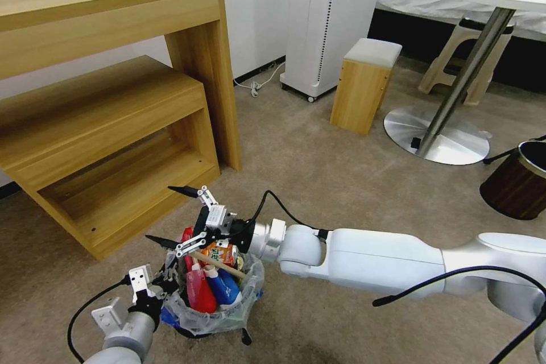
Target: Pick up the trash bin and place the garbage on the floor into it.
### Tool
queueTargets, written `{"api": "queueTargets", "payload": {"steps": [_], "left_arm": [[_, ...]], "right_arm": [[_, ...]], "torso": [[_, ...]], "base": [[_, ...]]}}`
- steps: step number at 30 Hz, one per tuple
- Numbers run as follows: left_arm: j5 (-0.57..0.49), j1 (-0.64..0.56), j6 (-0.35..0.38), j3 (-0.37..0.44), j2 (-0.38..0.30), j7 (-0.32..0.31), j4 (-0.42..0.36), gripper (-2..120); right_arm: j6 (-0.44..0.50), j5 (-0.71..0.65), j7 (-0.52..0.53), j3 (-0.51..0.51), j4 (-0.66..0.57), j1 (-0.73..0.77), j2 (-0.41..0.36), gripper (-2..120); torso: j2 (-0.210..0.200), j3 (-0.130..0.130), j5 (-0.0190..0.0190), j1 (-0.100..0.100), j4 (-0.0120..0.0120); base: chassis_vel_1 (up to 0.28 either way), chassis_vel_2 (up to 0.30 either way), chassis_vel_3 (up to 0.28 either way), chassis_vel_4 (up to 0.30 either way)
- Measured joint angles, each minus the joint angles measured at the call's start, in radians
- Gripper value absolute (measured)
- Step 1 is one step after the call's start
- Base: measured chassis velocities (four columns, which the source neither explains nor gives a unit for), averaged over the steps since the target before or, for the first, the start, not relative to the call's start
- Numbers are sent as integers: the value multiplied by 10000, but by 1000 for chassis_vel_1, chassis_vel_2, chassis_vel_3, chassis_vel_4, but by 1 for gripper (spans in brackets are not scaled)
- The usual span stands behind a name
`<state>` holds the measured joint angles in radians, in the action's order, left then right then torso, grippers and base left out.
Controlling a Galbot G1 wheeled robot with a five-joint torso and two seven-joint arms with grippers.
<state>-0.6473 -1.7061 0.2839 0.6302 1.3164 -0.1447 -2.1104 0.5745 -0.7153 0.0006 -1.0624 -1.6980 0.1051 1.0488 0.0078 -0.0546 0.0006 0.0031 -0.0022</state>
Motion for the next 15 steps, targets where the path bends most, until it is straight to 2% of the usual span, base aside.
{"api": "queueTargets", "payload": {"steps": [4, 11, 13, 15], "left_arm": [[-37, 29, -1, 64, -18, -11, 53, 3], [-268, 59, 25, 297, -240, -75, 92, 3], [-297, 74, 27, 329, -266, -87, 108, 3], [-495, 237, 39, 474, -441, -167, 215, 3]], "right_arm": [[-61, -3, 29, 274, -147, 62, -251, 100], [-459, -31, 379, 1677, -682, 687, -1301, 100], [-474, -24, 398, 1782, -708, 760, -1381, 100], [-536, 89, 453, 2548, -868, 1314, -1893, 100]], "torso": [[1, 0, -3, 0, 0], [0, -1, -9, 0, -5], [0, -1, -9, 0, -6], [0, -1, -4, 1, -2]], "base": [[0, 0, 0, 0], [0, 0, 0, 0], [0, 0, 0, 0], [0, 0, 0, 0]]}}
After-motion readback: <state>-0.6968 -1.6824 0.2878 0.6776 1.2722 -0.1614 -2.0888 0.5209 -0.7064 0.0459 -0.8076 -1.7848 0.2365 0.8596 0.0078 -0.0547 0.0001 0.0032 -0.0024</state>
